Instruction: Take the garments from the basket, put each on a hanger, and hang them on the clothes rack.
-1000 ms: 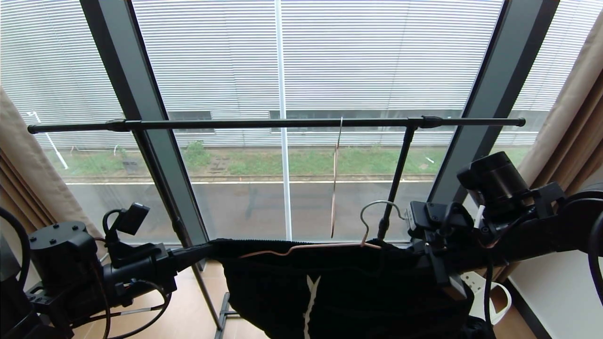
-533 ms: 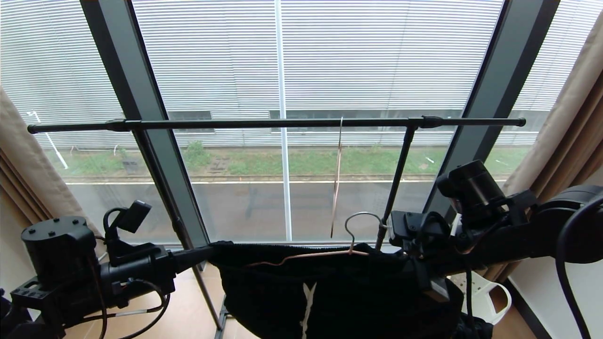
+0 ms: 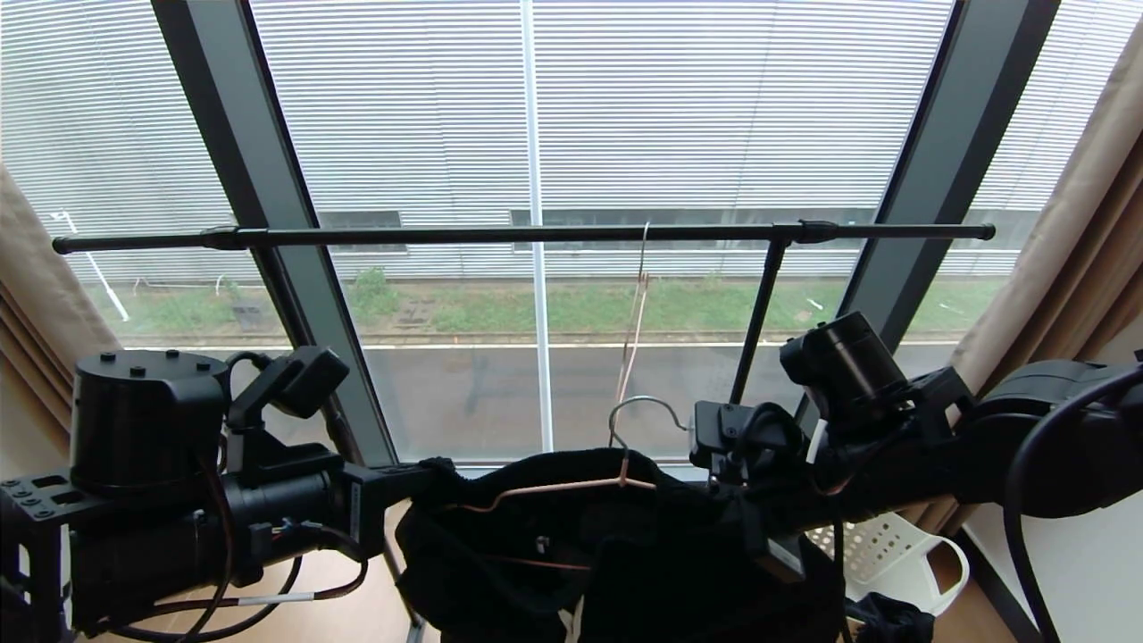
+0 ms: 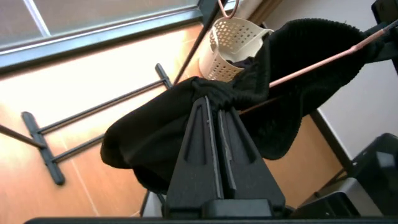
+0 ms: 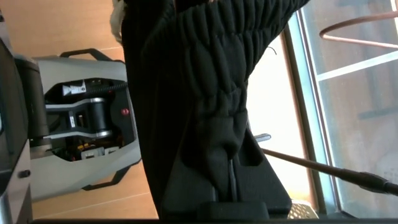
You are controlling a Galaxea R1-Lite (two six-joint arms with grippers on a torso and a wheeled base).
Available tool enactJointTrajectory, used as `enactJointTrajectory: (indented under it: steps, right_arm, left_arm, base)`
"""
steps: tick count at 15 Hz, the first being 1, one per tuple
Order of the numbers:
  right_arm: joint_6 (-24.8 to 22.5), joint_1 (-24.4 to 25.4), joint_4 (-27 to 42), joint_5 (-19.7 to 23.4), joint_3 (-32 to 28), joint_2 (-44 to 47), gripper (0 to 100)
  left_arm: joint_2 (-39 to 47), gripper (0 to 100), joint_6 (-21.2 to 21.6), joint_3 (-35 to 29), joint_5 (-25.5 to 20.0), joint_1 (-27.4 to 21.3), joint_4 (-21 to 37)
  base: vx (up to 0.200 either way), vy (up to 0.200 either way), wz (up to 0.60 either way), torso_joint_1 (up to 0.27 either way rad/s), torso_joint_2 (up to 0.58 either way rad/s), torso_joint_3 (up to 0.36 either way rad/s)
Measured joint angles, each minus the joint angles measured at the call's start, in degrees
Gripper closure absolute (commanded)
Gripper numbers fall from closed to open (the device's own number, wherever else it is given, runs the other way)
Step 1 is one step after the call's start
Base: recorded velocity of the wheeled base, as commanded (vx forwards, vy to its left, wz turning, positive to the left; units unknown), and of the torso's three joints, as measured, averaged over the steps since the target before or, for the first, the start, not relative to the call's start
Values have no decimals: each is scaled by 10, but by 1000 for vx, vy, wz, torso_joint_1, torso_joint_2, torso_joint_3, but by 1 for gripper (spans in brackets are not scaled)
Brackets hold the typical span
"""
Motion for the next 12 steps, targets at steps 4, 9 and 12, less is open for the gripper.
enactJointTrajectory:
  steps: [4,9,12]
  right_arm:
    - [45,25,-15,-68,2,2,100]
    - [48,37,-16,-110,8,5,100]
    - [49,48,-22,-156,10,11,100]
  left_arm:
    - [-11,100,-11,-14,71,-59,5]
    - [-10,100,-35,-32,81,-66,5]
    - [-9,100,-89,-55,84,-66,24]
  base:
    - [0,0,0,0,0,0]
    - [0,0,0,0,0,0]
    - [0,0,0,0,0,0]
